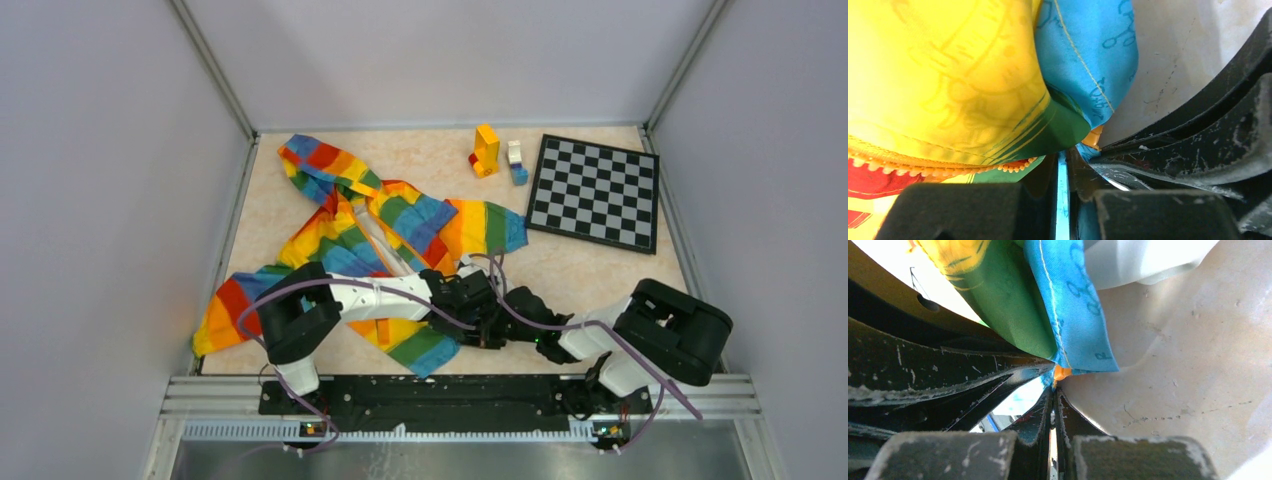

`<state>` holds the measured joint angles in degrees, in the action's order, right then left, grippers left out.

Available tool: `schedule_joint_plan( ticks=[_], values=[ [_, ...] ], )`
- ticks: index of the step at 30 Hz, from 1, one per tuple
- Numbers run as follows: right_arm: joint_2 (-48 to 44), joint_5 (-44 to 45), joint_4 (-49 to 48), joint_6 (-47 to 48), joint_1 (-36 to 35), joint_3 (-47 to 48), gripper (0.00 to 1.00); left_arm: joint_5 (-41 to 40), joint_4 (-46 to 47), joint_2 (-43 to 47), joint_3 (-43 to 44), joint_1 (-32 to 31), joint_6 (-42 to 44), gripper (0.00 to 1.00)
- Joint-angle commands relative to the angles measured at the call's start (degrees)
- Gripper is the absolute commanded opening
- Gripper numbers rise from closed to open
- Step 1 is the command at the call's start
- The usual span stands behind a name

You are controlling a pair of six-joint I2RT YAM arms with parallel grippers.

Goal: Zip up the jacket

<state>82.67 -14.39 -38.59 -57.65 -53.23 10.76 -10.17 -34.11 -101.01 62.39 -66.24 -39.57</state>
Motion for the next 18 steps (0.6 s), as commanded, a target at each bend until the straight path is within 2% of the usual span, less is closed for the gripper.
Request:
schedule_joint_plan(
  ticks=[1,7,14,18],
  values=[
    [1.0,1.3,2.1,1.0,-0.6,-0.3,0.00,-4.6,1.7,-2.7,0.5,0.1,0.5,0.09],
    [-0.4,4.0,4.3,-0.3,-0.6,-0.1,0.00,-6.1,2.6,-0.7,0.3,0.1,1.1,0.00],
    [-0.9,4.6,4.1,-1.3,-0.6,-1.4,0.00,-4.6,3.7,0.8,-1.5,0.9,1.1,0.00],
    [-0.4,4.1,3.3,-0.9,-0.6,-1.4,0.00,-0.7,7.9,3.2,-3.8,1.2,1.4,0.00]
  ],
)
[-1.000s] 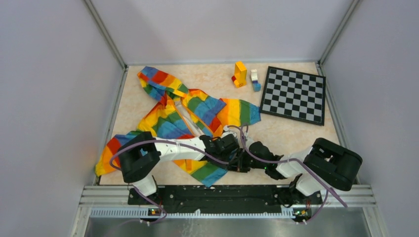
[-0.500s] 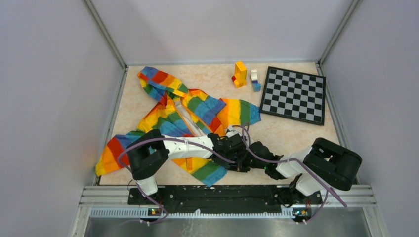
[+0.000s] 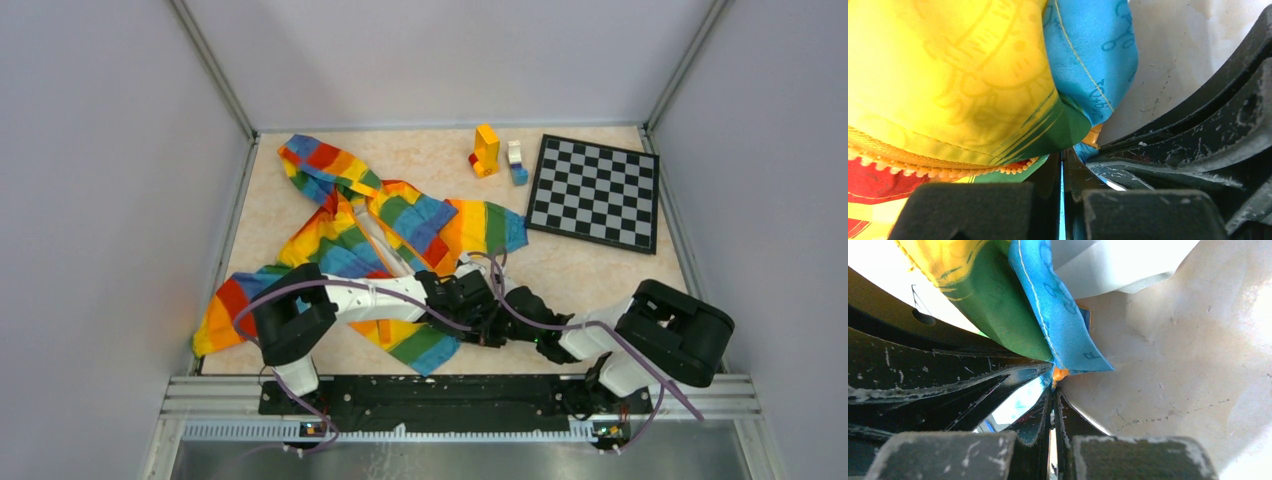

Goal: Zip up the jacket

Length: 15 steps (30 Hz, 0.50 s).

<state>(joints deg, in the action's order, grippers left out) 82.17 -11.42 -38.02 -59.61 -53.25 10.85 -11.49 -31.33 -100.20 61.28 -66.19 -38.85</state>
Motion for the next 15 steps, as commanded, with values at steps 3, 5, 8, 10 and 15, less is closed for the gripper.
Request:
schedule_joint_plan(
  ticks=[3,5,8,10,15],
  values=[
    [1.0,0.1,0.9,1.4,-0.5,-1.4,0.00,0.7,6.7,2.5,-2.8,1.2,0.6,0.11],
    [1.5,-0.2,0.6,1.5,-0.6,-1.3,0.00,0.4,7.0,1.9,-2.3,1.2,1.1,0.16],
    [2.0,-0.6,0.1,1.4,-0.5,-1.3,0.00,0.3,7.2,0.9,-1.3,1.2,1.8,0.24],
    [2.4,-0.9,-0.5,1.4,-0.5,-1.2,0.00,0.5,7.4,0.4,-1.1,1.2,1.8,0.28],
    [3.0,-1.3,-1.1,1.4,-0.6,-1.2,0.00,-1.2,5.5,-1.5,0.0,1.2,2.1,0.34]
  ],
)
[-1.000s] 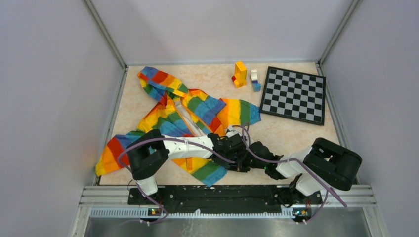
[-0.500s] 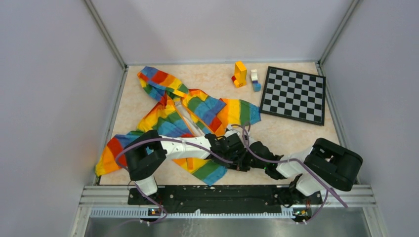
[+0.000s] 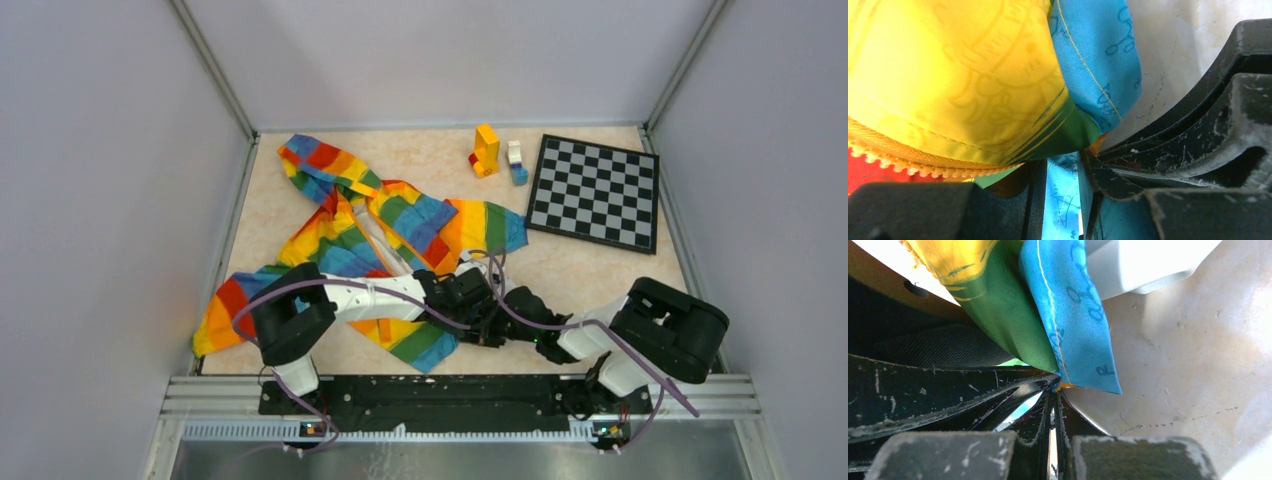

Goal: Zip up the jacket

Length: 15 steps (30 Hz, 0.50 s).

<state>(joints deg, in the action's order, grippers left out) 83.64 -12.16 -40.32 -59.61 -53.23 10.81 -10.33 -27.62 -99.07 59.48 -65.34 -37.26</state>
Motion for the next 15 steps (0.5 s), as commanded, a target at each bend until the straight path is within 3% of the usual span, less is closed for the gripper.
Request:
schedule_joint_plan(
  ticks=[1,7,12,15],
  values=[
    [1.5,-0.5,1.2,1.4,-0.6,-1.1,0.00,-2.7,1.3,-3.1,2.2,0.4,0.5,0.34],
    [0.7,1.3,3.7,0.8,-0.6,-1.0,0.00,-7.3,-1.5,-3.7,3.4,0.4,-0.9,0.11],
    [-0.5,2.2,4.6,0.5,-0.6,-1.3,0.00,-9.4,1.5,1.1,0.7,0.4,-0.7,0.00],
    [-0.8,2.5,4.5,0.4,-0.6,-1.6,0.00,-8.9,4.8,4.0,-2.0,0.4,0.5,0.00]
  ],
)
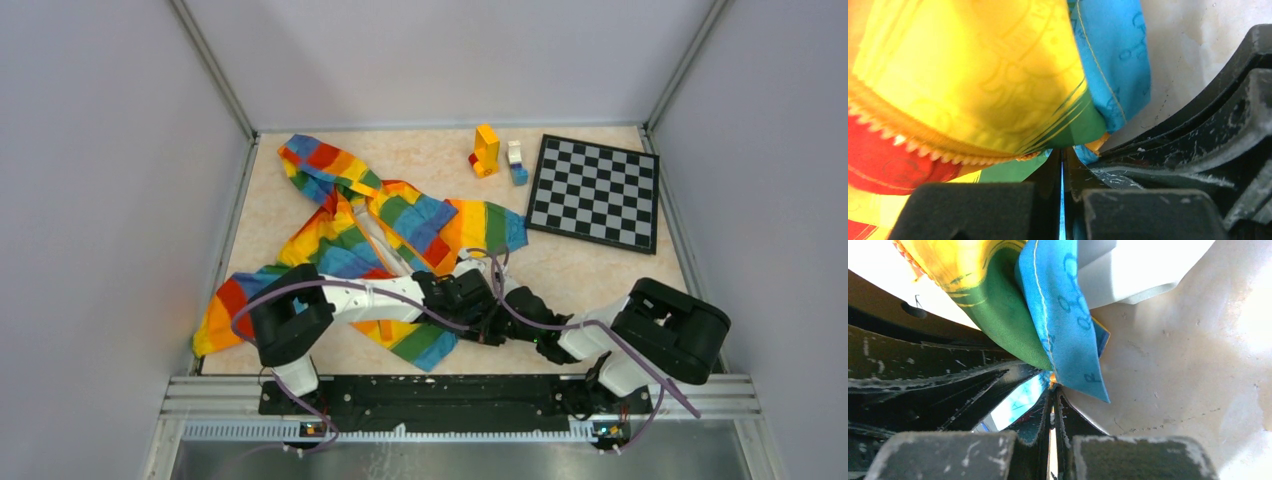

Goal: Zip up the jacket

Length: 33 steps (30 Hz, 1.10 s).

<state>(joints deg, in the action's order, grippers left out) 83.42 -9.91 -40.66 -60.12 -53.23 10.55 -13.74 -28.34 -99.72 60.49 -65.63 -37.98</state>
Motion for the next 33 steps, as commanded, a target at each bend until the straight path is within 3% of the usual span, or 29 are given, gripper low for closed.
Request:
schedule_joint_plan(
  ticks=[1,10,16,26,33],
  values=[
    [-0.6,0.3,4.8,0.9,-0.6,-1.4,0.00,-5.4,6.1,5.4,-3.5,0.7,1.3,0.00],
    [-0.3,0.0,3.5,0.8,-0.6,-2.0,0.00,3.9,11.8,10.3,-7.4,3.4,0.2,0.00],
    [0.1,-0.5,1.9,1.0,-0.6,-2.3,0.00,11.0,17.8,15.7,-11.6,3.9,4.0,0.25],
    [0.3,-0.9,1.3,1.0,-0.6,-2.4,0.00,16.5,12.7,7.7,-6.2,3.8,7.9,0.34],
    [0.5,-1.2,0.8,1.1,-0.6,-2.4,0.00,11.3,10.5,4.9,-5.5,3.8,11.2,0.39]
  ],
)
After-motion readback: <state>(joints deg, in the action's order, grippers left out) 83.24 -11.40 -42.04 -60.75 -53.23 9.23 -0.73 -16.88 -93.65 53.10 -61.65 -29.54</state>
